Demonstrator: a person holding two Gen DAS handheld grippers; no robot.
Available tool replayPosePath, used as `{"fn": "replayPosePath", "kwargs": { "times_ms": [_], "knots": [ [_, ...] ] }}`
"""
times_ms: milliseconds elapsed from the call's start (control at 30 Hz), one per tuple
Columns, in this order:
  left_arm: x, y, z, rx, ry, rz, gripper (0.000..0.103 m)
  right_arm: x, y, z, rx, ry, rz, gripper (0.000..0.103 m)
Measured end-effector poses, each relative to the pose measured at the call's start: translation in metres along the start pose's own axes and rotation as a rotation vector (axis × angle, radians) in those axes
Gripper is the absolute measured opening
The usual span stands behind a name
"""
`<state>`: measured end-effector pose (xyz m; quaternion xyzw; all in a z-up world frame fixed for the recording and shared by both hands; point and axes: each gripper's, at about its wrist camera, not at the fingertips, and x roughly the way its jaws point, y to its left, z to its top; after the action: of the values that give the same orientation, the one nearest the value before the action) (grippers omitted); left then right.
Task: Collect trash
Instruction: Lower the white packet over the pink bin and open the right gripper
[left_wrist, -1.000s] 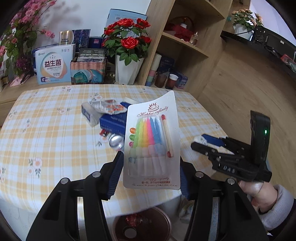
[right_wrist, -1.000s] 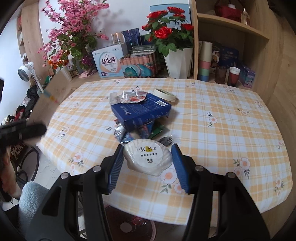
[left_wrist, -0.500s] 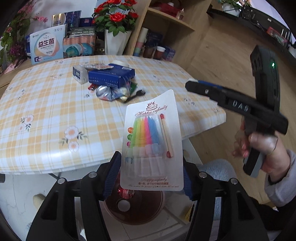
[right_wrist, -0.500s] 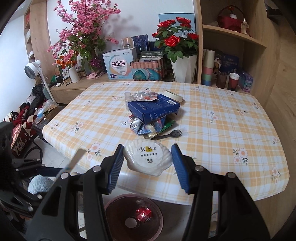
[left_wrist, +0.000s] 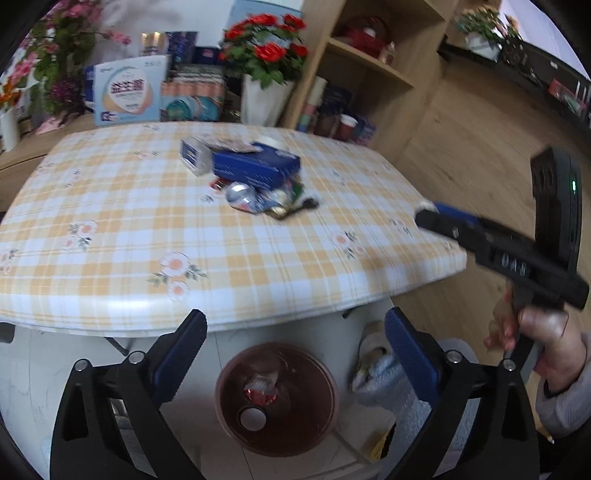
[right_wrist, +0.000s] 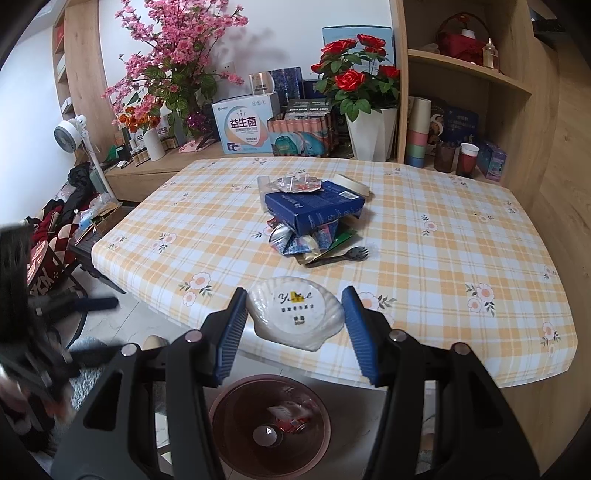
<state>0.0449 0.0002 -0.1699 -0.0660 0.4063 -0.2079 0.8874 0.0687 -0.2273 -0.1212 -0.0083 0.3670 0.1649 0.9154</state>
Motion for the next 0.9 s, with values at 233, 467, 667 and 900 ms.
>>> {"fn": "replayPosePath", "kwargs": {
  "times_ms": [233,467,667,900],
  "knots": [
    [-0.039,0.021,0.014,-0.01,-0.163,0.152,0.097,0.006,0.015,-0.011,-0.019,0.037,0.024,0.054],
    [-0.065,0.041,0.021,-0.06,-0.258,0.227,0.097,0.013,0.028,-0.02,-0.047,0.075,0.037,0.054],
    [-0.071,0.047,0.019,-0.056,-0.291,0.25,0.097,0.018,0.034,-0.027,-0.056,0.109,0.051,0.055],
    [-0.07,0.043,0.014,-0.026,-0.312,0.267,0.097,0.019,0.039,-0.028,-0.069,0.102,0.049,0.084]
  ]
}}
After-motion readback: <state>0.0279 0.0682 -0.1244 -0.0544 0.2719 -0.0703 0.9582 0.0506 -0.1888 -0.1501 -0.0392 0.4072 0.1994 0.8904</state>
